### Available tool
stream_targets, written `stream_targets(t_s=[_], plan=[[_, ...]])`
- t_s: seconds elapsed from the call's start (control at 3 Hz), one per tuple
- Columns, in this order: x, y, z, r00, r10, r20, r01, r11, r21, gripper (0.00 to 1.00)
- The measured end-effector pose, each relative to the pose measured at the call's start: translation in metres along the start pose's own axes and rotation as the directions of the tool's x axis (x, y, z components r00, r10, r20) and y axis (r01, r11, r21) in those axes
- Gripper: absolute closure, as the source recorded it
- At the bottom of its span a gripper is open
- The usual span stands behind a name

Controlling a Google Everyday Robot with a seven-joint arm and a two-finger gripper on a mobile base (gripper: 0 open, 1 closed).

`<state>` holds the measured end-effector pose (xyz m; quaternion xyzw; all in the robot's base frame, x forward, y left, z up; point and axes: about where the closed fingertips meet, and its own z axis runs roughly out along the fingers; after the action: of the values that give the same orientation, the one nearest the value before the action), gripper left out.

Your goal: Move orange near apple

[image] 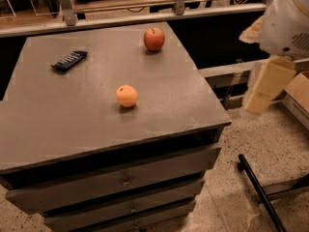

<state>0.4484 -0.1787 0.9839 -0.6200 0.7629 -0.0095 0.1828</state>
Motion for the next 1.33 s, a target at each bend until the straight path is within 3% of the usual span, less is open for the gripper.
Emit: stream_targets(t_s=[0.33, 0.67, 1.0, 1.33], plan=[[-0.091, -0.005, 0.010, 0.985, -0.095, 0.145, 0.098, 0.9950, -0.017, 0.00], [-0.112, -0.002, 0.011, 0.978, -0.129, 0.166, 0.134, 0.9908, -0.017, 0.00], [-0.110, -0.003, 0.010, 0.978, -0.126, 0.164, 0.130, 0.9914, -0.015, 0.00], [-0.113, 0.000, 0.031, 0.956, -0.091, 0.279, 0.112, 0.9919, -0.059, 0.00]])
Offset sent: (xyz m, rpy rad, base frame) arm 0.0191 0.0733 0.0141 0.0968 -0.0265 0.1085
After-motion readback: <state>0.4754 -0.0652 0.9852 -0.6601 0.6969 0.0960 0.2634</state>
